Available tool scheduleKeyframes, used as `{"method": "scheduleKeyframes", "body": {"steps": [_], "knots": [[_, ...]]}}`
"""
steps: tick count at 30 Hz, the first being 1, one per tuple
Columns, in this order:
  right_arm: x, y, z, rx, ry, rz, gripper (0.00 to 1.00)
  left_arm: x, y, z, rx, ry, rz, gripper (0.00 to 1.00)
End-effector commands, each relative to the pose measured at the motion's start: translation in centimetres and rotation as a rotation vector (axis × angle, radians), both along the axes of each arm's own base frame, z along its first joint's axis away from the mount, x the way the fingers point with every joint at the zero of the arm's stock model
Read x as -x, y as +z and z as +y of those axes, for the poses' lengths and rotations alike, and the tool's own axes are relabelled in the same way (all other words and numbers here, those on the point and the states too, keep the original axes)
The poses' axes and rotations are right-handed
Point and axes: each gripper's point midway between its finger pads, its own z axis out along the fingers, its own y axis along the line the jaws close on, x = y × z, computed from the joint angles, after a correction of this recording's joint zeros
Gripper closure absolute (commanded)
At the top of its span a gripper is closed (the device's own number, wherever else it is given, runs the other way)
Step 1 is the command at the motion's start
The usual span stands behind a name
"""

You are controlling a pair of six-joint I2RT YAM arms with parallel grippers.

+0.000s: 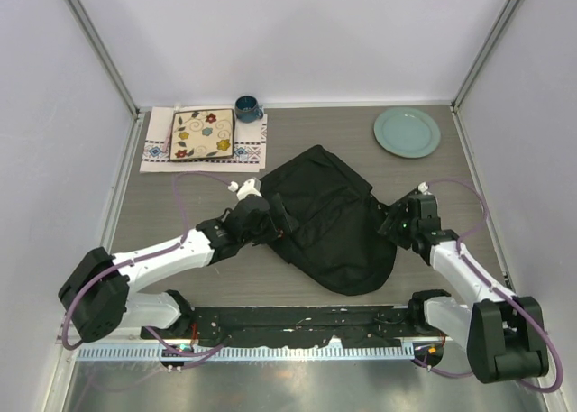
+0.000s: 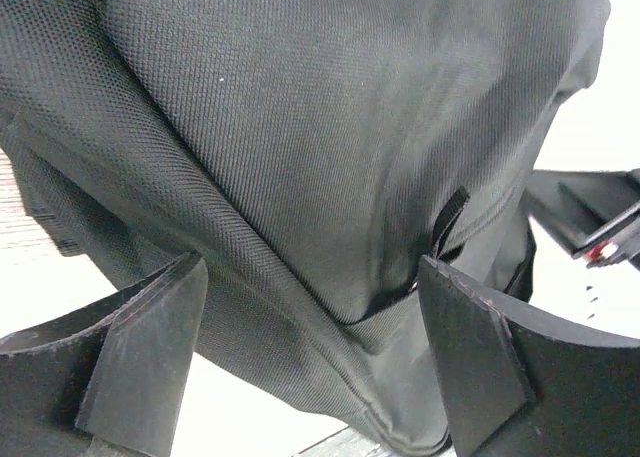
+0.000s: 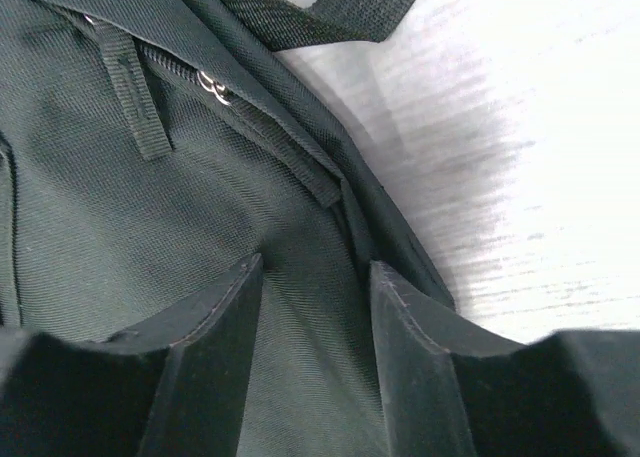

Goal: Pack the student bag
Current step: Adjust the student bag at the center of the board, then zip the student bag at the center of the board.

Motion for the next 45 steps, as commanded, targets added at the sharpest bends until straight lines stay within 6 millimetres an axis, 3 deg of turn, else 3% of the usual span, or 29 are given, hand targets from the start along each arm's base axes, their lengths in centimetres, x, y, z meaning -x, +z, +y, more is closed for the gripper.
{"method": "scheduleKeyframes", "body": {"steps": [1, 5, 8, 10, 12, 13, 14, 15, 17, 18, 19, 20, 22, 23, 24, 28, 30, 31, 33, 34, 35, 40, 42, 45], "knots": [[2.6, -0.4, 2.7, -0.163, 0.034, 0.013, 0.56, -1.4, 1.1, -2.1, 0.138, 0.043, -0.011, 0.15], [4.4, -0.8, 3.8, -0.221, 0.036, 0.013, 0.71, -1.9, 0.4, -0.8, 0.101, 0.094, 0.002, 0.3], [5.5, -0.5, 5.2, -0.272, 0.05, 0.014, 0.79, -2.6, 0.5, 1.3, 0.05, 0.146, -0.016, 0.41], [6.3, -0.2, 6.6, -0.291, 0.069, 0.022, 0.82, -3.3, 1.2, 2.8, 0.05, 0.173, -0.041, 0.6], [6.6, 0.4, 7.6, -0.305, 0.091, 0.006, 0.83, -4.2, 1.9, 4.1, 0.033, 0.18, -0.076, 0.69], [6.8, 1.1, 8.4, -0.298, 0.119, -0.006, 0.82, -4.3, 2.4, 4.0, 0.041, 0.152, -0.08, 0.81], [6.9, 1.5, 8.4, -0.278, 0.125, -0.014, 0.8, -5.0, 2.7, 4.9, 0.017, 0.146, -0.098, 0.86], [7.3, 1.5, 7.9, -0.233, 0.122, 0.0, 0.7, -5.0, 2.6, 5.2, -0.001, 0.134, -0.088, 0.9], [5.4, 4.5, 6.5, -0.137, 0.088, -0.092, 0.55, -5.4, 2.8, 5.6, -0.03, 0.092, -0.095, 0.99], [5.4, 5.2, 5.7, -0.096, 0.075, -0.1, 0.47, -5.4, 2.6, 5.9, -0.053, 0.083, -0.084, 1.0], [4.2, 8.2, 5.7, -0.096, 0.068, -0.172, 0.45, -5.5, 2.8, 5.9, -0.058, 0.072, -0.09, 1.0], [3.4, 9.5, 5.1, -0.057, 0.057, -0.216, 0.43, -5.4, 2.7, 5.7, -0.058, 0.051, -0.087, 1.0], [1.7, 13.3, 6.0, -0.079, 0.082, -0.306, 0.4, -5.4, 2.8, 5.6, -0.061, 0.034, -0.096, 1.0], [1.1, 14.2, 6.8, -0.092, 0.115, -0.329, 0.4, -5.2, 2.9, 5.4, -0.05, 0.021, -0.097, 1.0], [0.5, 16.1, 8.9, -0.165, 0.188, -0.377, 0.4, -5.3, 3.2, 5.2, -0.038, 0.012, -0.109, 1.0], [-1.7, 18.3, 14.9, -0.232, 0.371, -0.4, 0.4, -5.3, 3.5, 4.6, -0.001, -0.002, -0.118, 1.0], [-1.4, 18.6, 18.0, -0.2, 0.488, -0.415, 0.41, -5.6, 3.7, 4.4, 0.008, 0.0, -0.127, 1.0], [-1.6, 20.0, 19.3, -0.2, 0.524, -0.442, 0.42, -5.3, 3.8, 3.9, 0.025, -0.025, -0.12, 1.0], [-1.5, 18.3, 21.8, -0.151, 0.605, -0.409, 0.44, -5.4, 3.8, 3.7, 0.034, -0.032, -0.118, 1.0], [-2.0, 19.0, 22.4, -0.133, 0.606, -0.43, 0.44, -5.3, 3.9, 3.4, 0.044, -0.044, -0.115, 1.0], [-2.2, 17.9, 23.2, -0.109, 0.627, -0.408, 0.45, -5.3, 4.1, 3.3, 0.049, -0.046, -0.119, 1.0], [-1.7, 17.8, 27.2, -0.055, 0.758, -0.436, 0.47, -5.3, 4.2, 3.1, 0.056, -0.057, -0.113, 1.0], [-1.6, 16.4, 27.9, -0.017, 0.789, -0.399, 0.47, -5.3, 4.3, 3.1, 0.059, -0.056, -0.115, 1.0], [-1.7, 15.8, 28.7, 0.04, 0.809, -0.395, 0.48, -5.3, 4.4, 3.0, 0.06, -0.06, -0.118, 1.0]]}}
